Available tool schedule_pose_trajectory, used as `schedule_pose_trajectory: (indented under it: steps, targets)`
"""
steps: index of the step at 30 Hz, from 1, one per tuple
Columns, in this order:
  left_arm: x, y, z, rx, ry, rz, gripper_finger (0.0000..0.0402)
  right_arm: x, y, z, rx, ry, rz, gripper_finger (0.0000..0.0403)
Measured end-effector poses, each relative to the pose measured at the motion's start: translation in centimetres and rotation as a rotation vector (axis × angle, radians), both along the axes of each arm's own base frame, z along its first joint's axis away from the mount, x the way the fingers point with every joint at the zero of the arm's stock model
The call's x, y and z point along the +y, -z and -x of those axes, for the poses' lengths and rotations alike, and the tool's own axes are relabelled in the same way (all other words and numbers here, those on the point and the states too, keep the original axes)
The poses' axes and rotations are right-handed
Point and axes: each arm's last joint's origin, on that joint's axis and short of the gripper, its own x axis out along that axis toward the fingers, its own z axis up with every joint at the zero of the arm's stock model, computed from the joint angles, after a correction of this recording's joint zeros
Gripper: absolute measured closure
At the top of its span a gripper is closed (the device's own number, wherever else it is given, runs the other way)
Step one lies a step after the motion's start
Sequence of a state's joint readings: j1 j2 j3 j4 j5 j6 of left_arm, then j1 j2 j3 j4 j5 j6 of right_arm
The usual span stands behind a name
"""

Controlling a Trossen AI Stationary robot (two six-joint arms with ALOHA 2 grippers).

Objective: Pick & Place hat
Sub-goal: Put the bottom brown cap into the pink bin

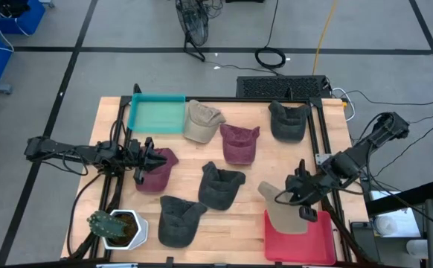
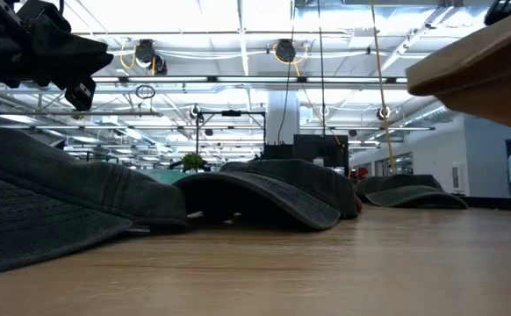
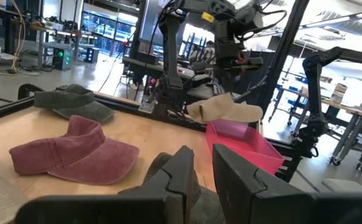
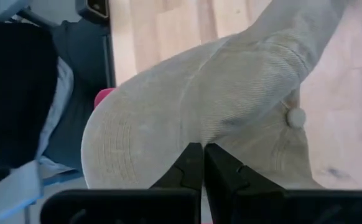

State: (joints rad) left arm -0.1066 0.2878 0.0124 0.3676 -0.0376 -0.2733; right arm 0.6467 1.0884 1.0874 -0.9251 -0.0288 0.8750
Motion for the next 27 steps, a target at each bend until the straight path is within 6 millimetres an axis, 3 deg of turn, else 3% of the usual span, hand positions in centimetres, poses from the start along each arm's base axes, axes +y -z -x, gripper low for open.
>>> schedule_pose_trajectory:
  steps: [19, 27]
  targets:
    - [0.0, 0.0, 0.0, 0.0, -0.009, -0.001, 0.0337, 6.0, 3.0, 1.2, 0.227, 0.098, -0.049, 0.0403]
    - [0.0, 0.0, 0.0, 0.0, -0.016, 0.0, 0.0337, 7.7, 4.6, 0.7, 0.313, 0.083, -0.057, 0.0403]
